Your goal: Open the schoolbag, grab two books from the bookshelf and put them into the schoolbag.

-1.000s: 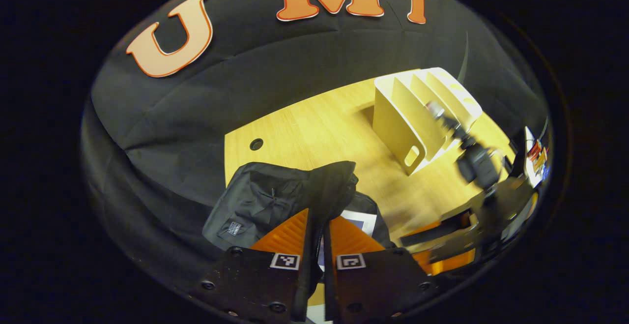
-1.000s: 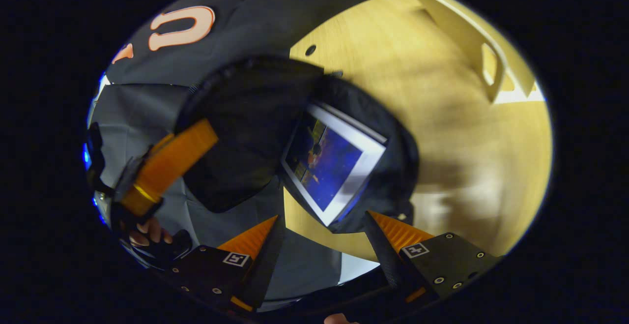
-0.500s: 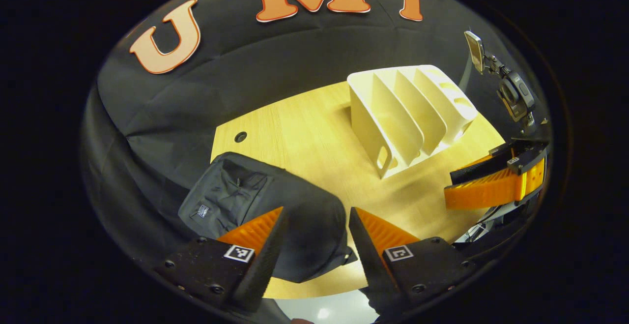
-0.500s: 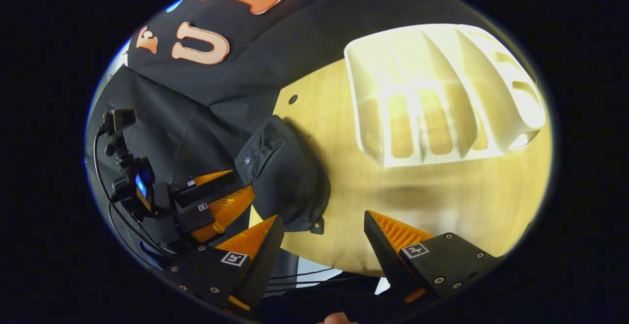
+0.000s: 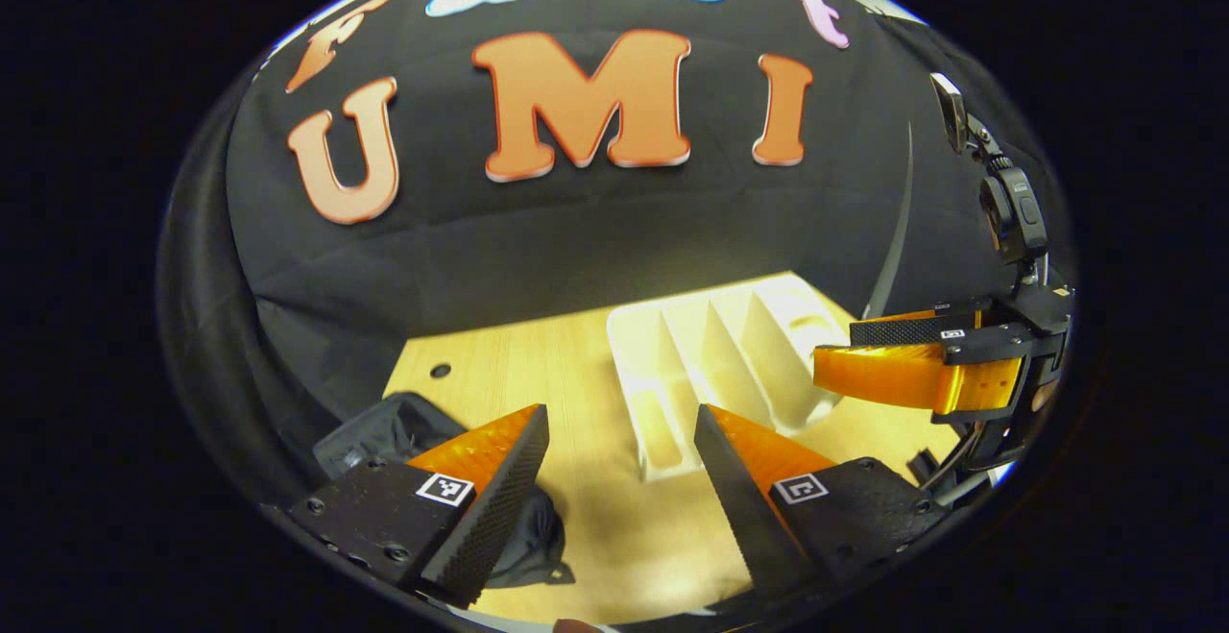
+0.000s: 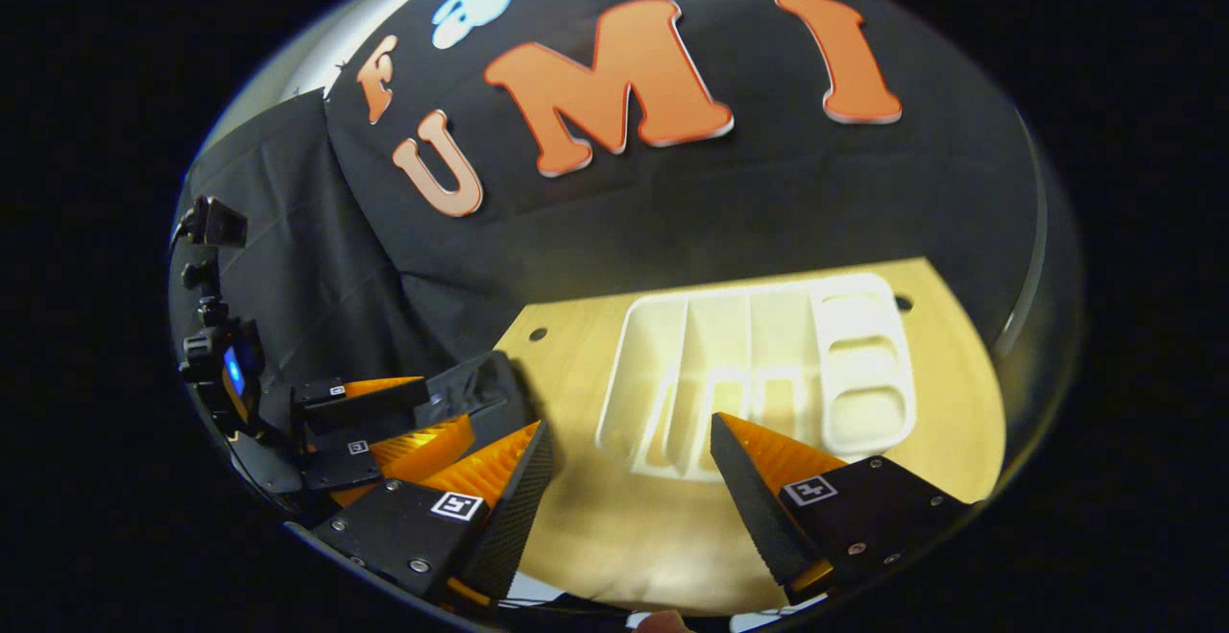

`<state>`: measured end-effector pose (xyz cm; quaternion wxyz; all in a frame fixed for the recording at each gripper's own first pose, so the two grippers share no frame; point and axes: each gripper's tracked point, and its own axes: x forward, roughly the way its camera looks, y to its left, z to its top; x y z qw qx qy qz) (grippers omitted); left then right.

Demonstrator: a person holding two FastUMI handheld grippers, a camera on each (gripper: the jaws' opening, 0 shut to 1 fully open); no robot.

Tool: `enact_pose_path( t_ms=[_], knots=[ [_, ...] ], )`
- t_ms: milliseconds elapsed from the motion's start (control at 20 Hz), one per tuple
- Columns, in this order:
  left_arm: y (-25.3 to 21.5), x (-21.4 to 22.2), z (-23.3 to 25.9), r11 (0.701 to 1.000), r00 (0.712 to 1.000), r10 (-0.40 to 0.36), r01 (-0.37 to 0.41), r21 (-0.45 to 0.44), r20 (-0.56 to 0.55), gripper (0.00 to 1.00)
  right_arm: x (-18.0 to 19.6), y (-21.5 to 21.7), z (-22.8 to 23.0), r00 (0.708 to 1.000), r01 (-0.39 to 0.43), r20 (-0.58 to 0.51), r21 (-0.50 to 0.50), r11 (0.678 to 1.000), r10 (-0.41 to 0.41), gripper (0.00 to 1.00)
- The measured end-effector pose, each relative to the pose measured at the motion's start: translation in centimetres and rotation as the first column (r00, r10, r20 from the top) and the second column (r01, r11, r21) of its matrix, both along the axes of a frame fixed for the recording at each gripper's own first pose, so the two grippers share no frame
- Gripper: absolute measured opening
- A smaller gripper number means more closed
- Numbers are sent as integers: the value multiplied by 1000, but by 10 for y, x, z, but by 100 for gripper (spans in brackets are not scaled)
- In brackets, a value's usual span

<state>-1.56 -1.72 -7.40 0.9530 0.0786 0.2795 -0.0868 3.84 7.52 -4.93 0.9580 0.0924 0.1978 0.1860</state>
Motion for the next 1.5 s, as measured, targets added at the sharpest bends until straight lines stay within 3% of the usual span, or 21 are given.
enact_pose_path(
  t_ms=[150, 350, 550, 650, 800, 900, 950, 1150, 1500],
  knots=[
    [-20, 13, 24, 999, 991, 31, -26, -39, 133, 100, -3, -30, 45, 983, 64, 174, -36, 997, -57, 97],
    [-40, 22, 61, 998, 957, 45, -31, -55, 286, 97, -17, -43, 106, 928, 114, 361, -38, 993, -92, 97],
    [-48, 28, 83, 998, 917, 41, -20, -59, 397, 100, -22, -49, 120, 889, 183, 433, -36, 983, -149, 96],
    [-48, 35, 94, 996, 895, 60, -26, -82, 442, 96, -25, -50, 124, 868, 205, 468, -33, 978, -166, 96],
    [-40, 40, 98, 991, 864, 97, -39, -127, 495, 99, -26, -50, 125, 837, 239, 515, -38, 970, -186, 96],
    [-34, 37, 99, 987, 851, 117, -43, -153, 512, 98, -26, -43, 115, 843, 240, 504, -41, 970, -187, 100],
    [-29, 35, 95, 986, 849, 131, -57, -159, 512, 98, -27, -39, 109, 851, 235, 490, -36, 971, -188, 96],
    [-26, 35, 86, 987, 835, 135, -65, -147, 534, 98, -22, -32, 90, 867, 238, 462, -50, 970, -189, 97],
    [-43, 35, 70, 991, 847, 98, -35, -128, 523, 96, -16, -36, 86, 865, 258, 452, -33, 965, -216, 96]
  ],
)
